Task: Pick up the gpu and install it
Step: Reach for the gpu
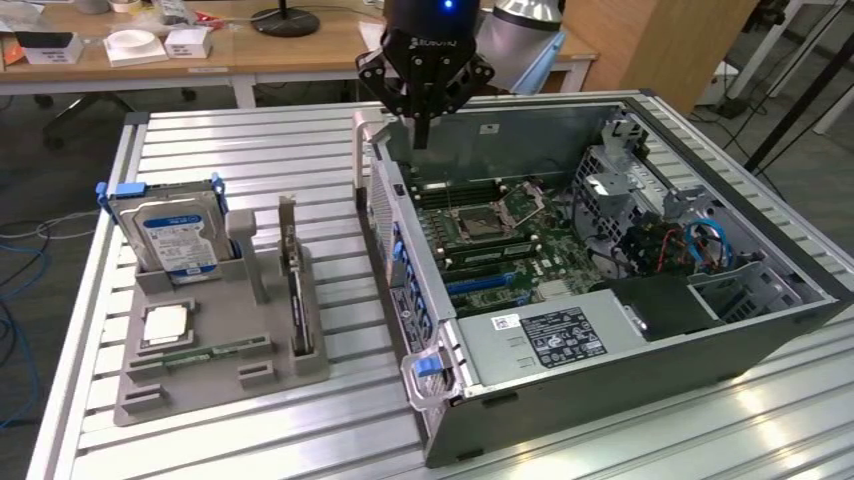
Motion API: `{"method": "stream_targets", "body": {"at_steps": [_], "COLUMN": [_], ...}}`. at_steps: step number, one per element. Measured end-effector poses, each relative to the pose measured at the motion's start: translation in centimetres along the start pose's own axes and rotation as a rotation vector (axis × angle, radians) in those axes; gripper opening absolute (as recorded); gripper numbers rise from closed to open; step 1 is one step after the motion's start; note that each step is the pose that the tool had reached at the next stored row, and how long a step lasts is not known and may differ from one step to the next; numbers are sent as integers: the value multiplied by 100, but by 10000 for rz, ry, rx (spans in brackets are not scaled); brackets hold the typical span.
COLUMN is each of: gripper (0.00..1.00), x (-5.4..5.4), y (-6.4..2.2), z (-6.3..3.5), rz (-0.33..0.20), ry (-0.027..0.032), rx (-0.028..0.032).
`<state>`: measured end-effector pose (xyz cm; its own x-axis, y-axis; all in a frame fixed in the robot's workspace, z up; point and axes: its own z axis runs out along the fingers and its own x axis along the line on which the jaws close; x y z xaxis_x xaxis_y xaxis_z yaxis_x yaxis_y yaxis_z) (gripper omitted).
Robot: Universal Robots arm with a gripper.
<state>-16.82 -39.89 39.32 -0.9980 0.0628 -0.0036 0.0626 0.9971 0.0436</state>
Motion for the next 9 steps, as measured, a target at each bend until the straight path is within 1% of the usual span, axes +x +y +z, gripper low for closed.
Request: {"method": "stream_targets", "body": {"at_steps": [9], "gripper": [11], "x": [56], "y": [-4], "z": [-1], "rz": [-30], "ry": [2], "rx": [1]}}
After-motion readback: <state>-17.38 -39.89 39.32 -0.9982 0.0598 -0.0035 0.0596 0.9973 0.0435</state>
